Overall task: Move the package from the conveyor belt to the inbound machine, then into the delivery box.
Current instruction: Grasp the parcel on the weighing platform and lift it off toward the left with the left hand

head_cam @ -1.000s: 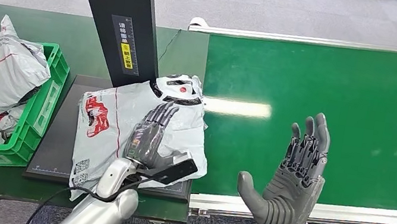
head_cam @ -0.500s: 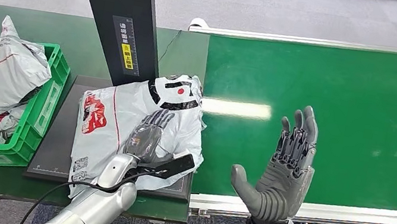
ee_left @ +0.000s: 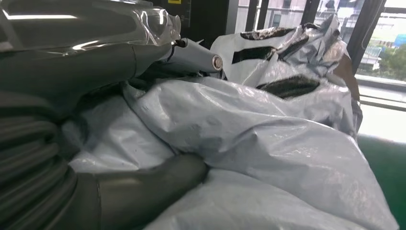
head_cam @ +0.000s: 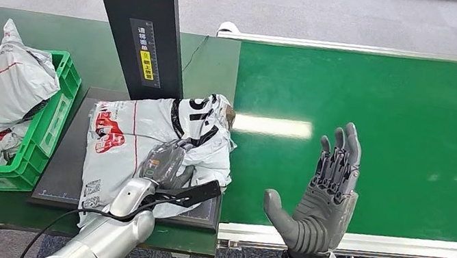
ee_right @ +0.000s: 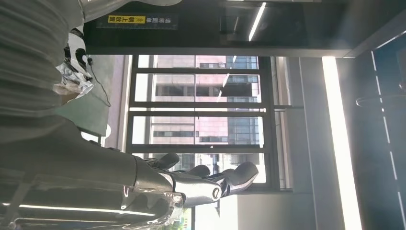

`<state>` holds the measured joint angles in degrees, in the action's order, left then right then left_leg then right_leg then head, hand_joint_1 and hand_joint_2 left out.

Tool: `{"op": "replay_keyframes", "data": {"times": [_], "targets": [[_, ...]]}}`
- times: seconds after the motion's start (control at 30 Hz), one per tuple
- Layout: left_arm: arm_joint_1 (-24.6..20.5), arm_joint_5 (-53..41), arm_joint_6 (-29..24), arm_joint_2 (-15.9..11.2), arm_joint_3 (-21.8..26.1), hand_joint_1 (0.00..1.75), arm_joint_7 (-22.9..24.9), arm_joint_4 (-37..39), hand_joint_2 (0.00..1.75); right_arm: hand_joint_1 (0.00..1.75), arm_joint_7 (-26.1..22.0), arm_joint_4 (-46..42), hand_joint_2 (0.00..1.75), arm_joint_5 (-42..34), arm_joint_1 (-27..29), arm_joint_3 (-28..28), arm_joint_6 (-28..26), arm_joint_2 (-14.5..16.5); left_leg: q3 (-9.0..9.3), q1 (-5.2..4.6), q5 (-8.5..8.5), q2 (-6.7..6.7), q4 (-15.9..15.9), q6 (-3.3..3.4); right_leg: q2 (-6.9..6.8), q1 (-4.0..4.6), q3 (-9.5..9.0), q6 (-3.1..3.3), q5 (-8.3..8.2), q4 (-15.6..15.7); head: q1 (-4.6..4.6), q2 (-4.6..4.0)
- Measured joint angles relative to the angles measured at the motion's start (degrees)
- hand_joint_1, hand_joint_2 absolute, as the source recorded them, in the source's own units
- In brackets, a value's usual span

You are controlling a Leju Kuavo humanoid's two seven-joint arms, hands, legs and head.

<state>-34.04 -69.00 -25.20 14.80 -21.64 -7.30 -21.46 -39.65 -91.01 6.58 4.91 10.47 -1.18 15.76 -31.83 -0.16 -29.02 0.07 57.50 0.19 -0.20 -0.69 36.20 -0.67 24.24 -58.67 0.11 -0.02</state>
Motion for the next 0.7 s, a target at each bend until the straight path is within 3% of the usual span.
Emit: {"op": "replay_keyframes", "data": {"times": [0.23,0.37,0.53,0.7], "targets": [[-0.19,0.20,-0.91,-0.16,0.40,1.71,-0.73,0.00,1.75,0.00,0.20,0.58,1.75,0.01,0.00,-0.01,0.06,0.00,0.01,0.00,-0.01,-0.01,0.00,0.00,0.00,0.00,0.01,0.00,0.01,0.00,0.00,0.01],[-0.03,2.66,-5.02,-0.29,1.66,1.68,-4.22,-0.05,1.75,0.00,2.41,1.33,1.75,1.15,-0.08,0.00,-0.01,-0.13,-0.01,0.00,-0.01,0.00,0.00,0.00,0.00,0.00,0.02,0.00,0.01,0.01,0.01,0.01],[3.28,10.62,-13.30,-0.05,5.32,1.61,-16.16,-5.84,1.75,0.00,7.30,5.19,1.75,5.29,-0.80,0.07,-1.77,-0.50,-0.02,0.00,0.00,0.00,0.00,0.00,0.00,0.01,0.08,0.00,0.00,0.00,0.01,0.00],[12.25,14.52,-14.71,1.75,11.37,1.54,-29.06,-26.86,1.75,0.00,9.68,10.17,1.75,8.52,-1.39,0.05,-3.00,-0.61,-0.19,0.00,-0.01,0.04,0.01,0.00,0.03,0.01,0.26,-0.01,0.01,-0.01,0.01,0.01]]}}
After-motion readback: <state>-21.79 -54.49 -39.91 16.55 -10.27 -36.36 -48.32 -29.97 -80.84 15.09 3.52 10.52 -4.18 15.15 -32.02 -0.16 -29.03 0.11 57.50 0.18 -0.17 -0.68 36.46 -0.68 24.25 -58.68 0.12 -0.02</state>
